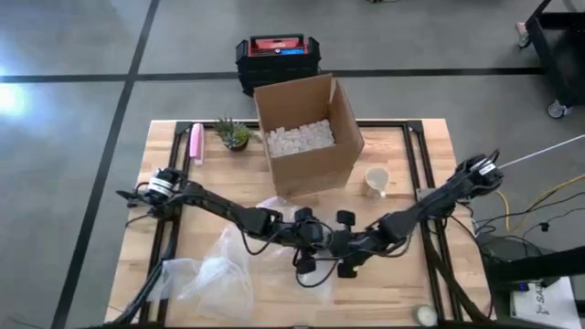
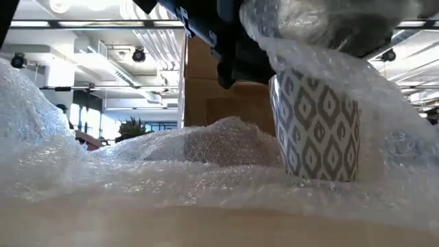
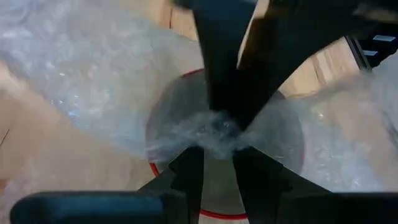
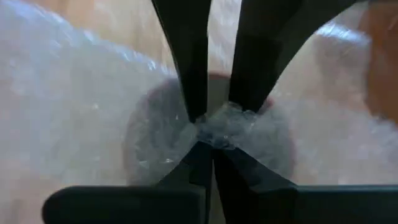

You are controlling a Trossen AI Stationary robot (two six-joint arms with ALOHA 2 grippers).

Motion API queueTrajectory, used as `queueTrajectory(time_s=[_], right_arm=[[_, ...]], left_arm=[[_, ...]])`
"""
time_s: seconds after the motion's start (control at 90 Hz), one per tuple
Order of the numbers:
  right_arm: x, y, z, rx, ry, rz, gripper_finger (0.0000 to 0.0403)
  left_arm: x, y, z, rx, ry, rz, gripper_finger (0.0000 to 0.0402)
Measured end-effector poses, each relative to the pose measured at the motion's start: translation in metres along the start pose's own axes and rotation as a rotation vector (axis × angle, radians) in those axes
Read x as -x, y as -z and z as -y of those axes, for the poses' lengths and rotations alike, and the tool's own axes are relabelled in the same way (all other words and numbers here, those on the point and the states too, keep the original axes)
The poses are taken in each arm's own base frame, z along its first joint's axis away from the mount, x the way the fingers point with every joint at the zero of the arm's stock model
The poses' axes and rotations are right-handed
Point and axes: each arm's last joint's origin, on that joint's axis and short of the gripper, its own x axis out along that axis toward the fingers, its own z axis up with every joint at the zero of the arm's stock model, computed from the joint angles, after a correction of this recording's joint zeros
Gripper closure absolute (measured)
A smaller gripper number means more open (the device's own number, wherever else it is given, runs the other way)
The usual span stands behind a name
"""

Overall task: Wrap mug
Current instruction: Wrap the gray mug with bubble wrap

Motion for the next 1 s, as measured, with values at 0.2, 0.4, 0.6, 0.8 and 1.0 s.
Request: queueTrajectory(time_s=[0.2, 0.4, 0.6, 0.8, 1.0], right_arm=[[-0.011, 0.002, -0.001, 0.009, -0.01, -0.046, 0.0401], [-0.008, -0.003, 0.0, 0.025, -0.013, -0.036, 0.04], [-0.002, -0.011, 0.001, 0.028, -0.012, -0.03, 0.04], [0.037, -0.035, 0.003, 0.042, 0.004, -0.057, 0.04], [0.079, -0.023, 0.022, 0.013, 0.2, -0.1, 0.04]], left_arm=[[0.043, -0.023, 0.008, 0.019, 0.033, 0.064, 0.0327], [0.032, -0.02, 0.01, -0.012, 0.033, 0.098, 0.0327], [-0.004, 0.002, -0.001, 0.0, -0.014, 0.018, 0.0327], [-0.01, 0.005, -0.003, 0.019, -0.019, -0.001, 0.0327], [-0.009, 0.005, -0.003, 0.021, -0.018, 0.002, 0.0327]])
